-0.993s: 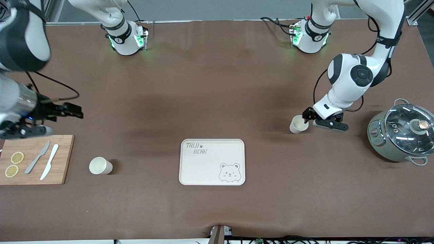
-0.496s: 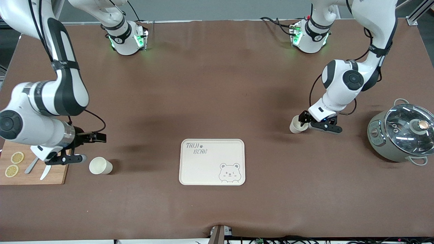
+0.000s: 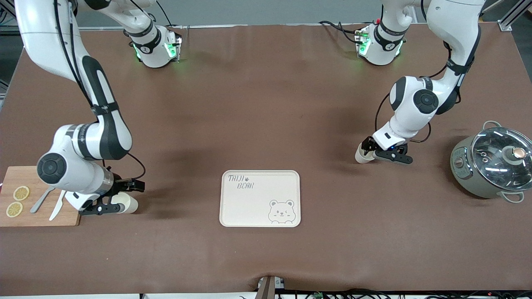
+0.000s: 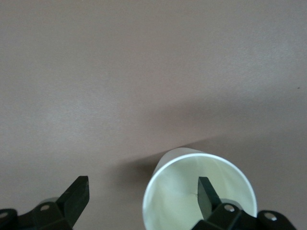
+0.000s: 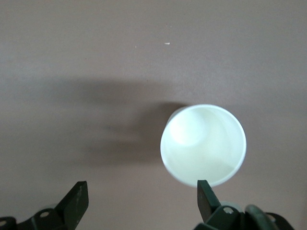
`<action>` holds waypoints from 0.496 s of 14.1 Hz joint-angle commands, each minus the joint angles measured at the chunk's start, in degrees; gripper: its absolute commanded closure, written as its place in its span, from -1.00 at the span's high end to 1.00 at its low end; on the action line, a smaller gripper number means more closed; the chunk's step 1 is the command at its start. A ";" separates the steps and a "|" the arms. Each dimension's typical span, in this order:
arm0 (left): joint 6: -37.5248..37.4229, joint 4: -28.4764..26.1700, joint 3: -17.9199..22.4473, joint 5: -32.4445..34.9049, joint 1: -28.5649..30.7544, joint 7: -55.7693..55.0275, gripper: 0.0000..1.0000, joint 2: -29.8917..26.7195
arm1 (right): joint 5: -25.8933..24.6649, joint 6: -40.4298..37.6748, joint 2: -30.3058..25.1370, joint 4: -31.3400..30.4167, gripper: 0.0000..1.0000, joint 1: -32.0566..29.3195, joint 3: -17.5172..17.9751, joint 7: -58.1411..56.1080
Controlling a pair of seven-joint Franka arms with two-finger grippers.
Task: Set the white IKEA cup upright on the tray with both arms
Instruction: 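Close the left gripper on its cup while the right gripper grasps its cup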
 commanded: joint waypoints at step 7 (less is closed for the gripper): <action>3.19 -1.73 -0.61 -0.46 -1.11 -2.40 -1.00 -0.36 | -1.05 6.64 4.04 1.01 -0.26 -0.61 -0.08 -3.24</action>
